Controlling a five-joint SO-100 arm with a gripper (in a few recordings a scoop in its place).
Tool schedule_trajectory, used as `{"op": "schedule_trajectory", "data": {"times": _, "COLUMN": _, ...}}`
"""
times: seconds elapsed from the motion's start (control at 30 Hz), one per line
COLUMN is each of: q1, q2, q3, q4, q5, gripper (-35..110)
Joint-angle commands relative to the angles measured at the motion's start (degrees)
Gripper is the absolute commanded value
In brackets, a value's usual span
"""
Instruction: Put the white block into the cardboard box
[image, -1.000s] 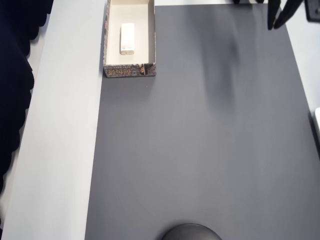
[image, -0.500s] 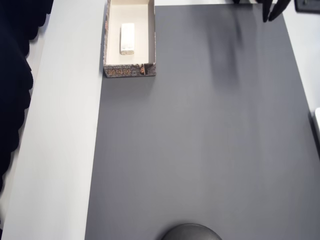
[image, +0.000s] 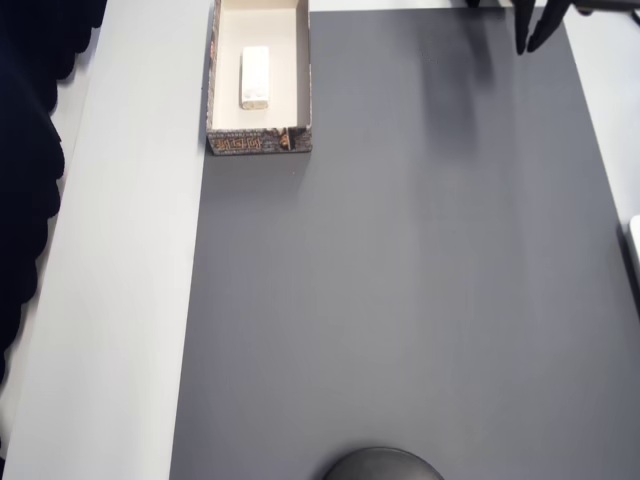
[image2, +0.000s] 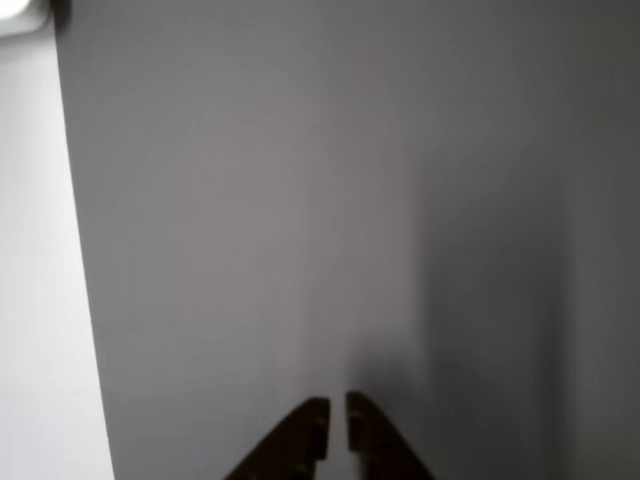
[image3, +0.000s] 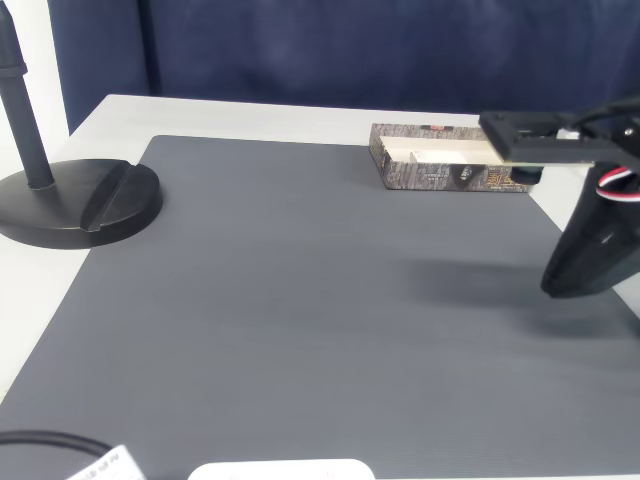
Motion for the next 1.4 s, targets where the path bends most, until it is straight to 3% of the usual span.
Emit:
{"op": "schedule_trajectory", "data": {"times": 0.0, "q1": -2.0, "q2": 3.1, "q3": 2.0, "q4": -2.3, "q5": -1.1, "gripper": -2}}
{"op": "schedule_trajectory", "data": {"times": 0.33, "q1": -3.0, "q2": 16.3, "q3": 11.4, "q4": -3.9, "q5": -2.6, "gripper": -2}}
{"op": "schedule_trajectory", "data": {"times": 1.37, "q1": -2.1, "q2": 31.1, "q3": 25.0, "q4": -9.0, "q5": -1.3, "gripper": -2}}
